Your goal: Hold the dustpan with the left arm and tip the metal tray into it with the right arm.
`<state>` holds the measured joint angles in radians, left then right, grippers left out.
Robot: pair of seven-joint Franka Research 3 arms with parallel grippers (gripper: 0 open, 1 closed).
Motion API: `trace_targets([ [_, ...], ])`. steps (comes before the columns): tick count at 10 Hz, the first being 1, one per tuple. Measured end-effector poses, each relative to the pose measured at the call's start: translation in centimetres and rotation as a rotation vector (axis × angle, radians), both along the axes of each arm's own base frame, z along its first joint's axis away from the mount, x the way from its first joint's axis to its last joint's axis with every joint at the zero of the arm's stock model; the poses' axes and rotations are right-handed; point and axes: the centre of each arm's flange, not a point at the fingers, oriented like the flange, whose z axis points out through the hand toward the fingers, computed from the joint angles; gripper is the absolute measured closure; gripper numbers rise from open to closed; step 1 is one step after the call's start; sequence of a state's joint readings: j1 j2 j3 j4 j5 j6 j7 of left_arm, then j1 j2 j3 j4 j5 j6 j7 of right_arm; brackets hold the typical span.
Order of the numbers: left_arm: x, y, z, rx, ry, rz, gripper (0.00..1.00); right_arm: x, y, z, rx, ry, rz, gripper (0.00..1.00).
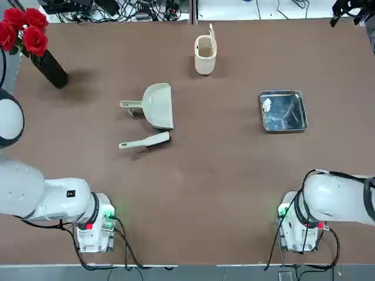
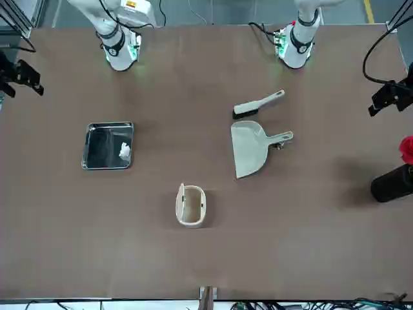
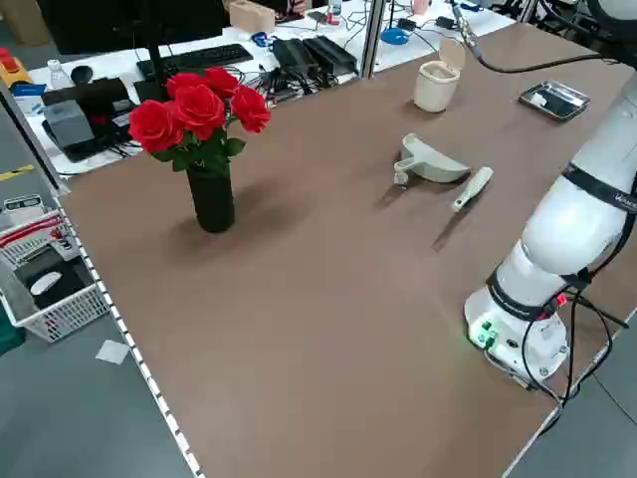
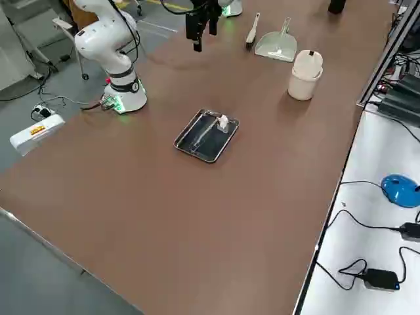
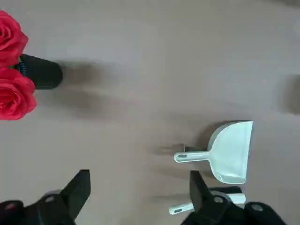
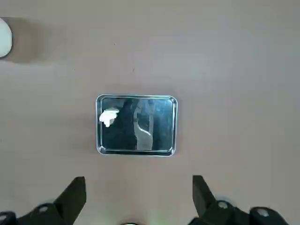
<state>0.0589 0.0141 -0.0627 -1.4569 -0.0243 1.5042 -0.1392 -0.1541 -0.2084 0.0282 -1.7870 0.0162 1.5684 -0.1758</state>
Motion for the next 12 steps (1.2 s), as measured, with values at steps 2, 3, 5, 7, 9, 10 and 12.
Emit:
trace_targets([
  [2, 0.0, 0.0, 0.0, 0.0, 0.0, 0.001, 0.06, 0.0, -0.1, 0.0, 0.0, 0.0, -0.004, 0.0],
  [3, 0.0, 0.0, -0.1, 0.0, 0.001, 0.0, 0.06, 0.0, -0.2, 0.0, 0.0, 0.0, -0.008, 0.0],
  [5, 0.0, 0.0, 0.0, 0.0, 0.0, 0.0, 0.03, 0.0, -0.4, 0.0, 0.001, 0.0, -0.012, 0.0],
  [7, 0.0, 0.0, 0.1, 0.001, -0.004, -0.016, 0.03, -0.2, -1.5, -0.1, 0.004, 0.002, -0.033, 0.0],
  [9, 0.0, -0.2, 0.1, 0.001, -0.01, -0.118, 0.04, -0.6, -4.5, -0.5, 0.015, 0.002, -0.069, 0.0],
  [10, 0.0, -0.6, 0.1, -0.009, -0.014, -0.208, 0.04, -0.6, -6.0, -1.1, 0.019, -0.008, -0.06, 0.0],
  [12, 0.0, -1.0, 0.1, -0.023, -0.023, -0.409, 0.04, -0.8, -9.0, -3.2, 0.027, -0.02, -0.028, 0.0],
])
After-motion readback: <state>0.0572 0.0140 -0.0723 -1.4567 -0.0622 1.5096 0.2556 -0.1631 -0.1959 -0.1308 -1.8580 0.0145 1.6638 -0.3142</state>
